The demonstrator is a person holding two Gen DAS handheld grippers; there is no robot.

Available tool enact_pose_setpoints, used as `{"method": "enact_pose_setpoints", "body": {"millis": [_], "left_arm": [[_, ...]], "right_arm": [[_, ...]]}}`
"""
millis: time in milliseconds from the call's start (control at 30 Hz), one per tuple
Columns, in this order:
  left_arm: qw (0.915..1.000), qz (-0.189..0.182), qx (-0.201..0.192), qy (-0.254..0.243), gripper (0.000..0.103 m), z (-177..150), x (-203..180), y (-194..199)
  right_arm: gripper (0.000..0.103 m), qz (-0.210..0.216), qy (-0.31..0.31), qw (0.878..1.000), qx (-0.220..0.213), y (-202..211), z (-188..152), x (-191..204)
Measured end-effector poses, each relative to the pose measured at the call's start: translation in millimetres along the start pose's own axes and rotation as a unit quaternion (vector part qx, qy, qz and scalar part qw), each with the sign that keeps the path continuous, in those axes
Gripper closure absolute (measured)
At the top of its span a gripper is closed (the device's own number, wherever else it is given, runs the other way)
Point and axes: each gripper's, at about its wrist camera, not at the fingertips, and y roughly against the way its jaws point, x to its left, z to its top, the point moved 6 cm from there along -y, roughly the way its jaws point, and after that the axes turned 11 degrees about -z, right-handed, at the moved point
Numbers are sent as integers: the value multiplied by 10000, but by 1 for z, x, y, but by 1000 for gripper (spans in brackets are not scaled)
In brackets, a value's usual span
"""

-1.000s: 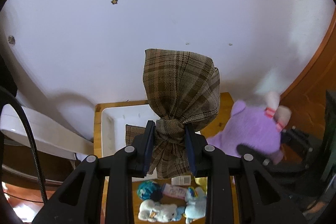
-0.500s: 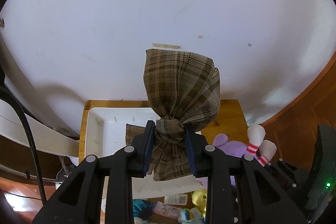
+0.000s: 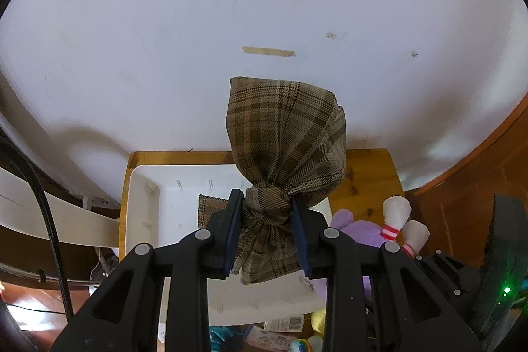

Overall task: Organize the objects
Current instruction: 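Open both grippers to drop the bow and purple plush into the tray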

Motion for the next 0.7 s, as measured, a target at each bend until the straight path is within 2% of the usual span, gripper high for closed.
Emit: {"method": "enact_pose_setpoints", "body": {"millis": [167, 233, 300, 333, 567, 700], "left_arm": [[9998, -61, 121, 117, 63, 1, 5, -9], [9997, -143, 70, 159, 52, 1, 4, -9], [9998, -75, 3, 199, 32, 2, 6, -8], [9997, 7, -50, 218, 30, 3, 6, -6], [9995, 267, -174, 74, 29, 5, 0, 1], [9991, 283, -294, -66, 29, 5, -8, 10]], "right_arm": [[36, 80, -55, 9999, 102, -7, -4, -3], [36, 101, -58, 9999, 72, -6, -5, -4], [35, 115, -51, 9999, 47, -4, -7, -5], [34, 112, -48, 9999, 39, -4, -6, -6], [28, -2, 163, 9999, -30, 5, -13, -1], [23, 134, 152, 9998, -41, 12, -21, 2]]}}
